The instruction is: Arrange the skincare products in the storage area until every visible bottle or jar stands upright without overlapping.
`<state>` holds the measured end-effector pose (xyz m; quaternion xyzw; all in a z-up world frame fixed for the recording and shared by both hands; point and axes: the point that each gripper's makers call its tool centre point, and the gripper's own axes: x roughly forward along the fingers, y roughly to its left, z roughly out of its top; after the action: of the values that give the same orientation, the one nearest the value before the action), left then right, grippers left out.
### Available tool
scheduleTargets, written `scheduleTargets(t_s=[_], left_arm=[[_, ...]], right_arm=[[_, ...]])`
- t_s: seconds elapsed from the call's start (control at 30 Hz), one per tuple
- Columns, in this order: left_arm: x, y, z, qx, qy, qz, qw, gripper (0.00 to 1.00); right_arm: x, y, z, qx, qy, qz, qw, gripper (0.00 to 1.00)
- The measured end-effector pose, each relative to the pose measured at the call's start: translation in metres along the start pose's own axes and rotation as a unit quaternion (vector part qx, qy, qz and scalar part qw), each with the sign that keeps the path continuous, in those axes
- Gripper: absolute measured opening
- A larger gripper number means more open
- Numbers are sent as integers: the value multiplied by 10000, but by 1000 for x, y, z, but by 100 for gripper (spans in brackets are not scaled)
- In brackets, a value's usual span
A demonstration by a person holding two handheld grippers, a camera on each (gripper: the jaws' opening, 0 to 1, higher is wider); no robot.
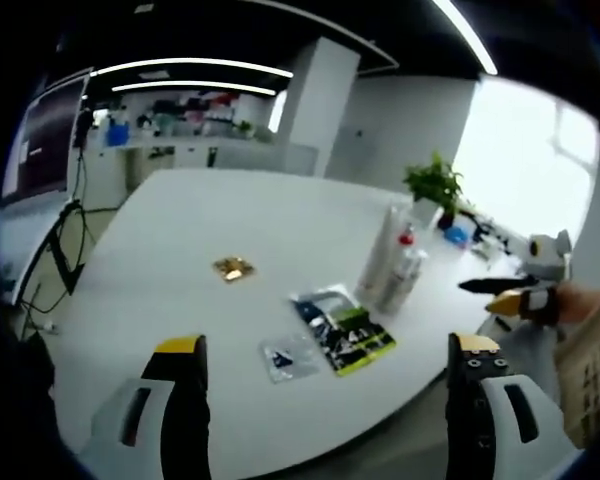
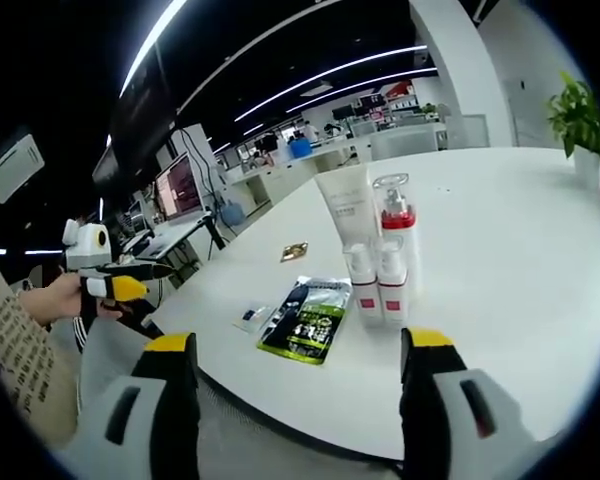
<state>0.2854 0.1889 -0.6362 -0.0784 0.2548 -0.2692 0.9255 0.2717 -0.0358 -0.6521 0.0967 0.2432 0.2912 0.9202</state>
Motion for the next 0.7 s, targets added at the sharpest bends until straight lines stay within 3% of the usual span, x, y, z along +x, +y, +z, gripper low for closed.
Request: scheduleTargets(t_s=[0.7], left_arm=[[41, 27, 22, -22, 143, 107, 9998, 97]], right_arm=[[3, -4, -3, 149, 137, 9, 9998, 84]])
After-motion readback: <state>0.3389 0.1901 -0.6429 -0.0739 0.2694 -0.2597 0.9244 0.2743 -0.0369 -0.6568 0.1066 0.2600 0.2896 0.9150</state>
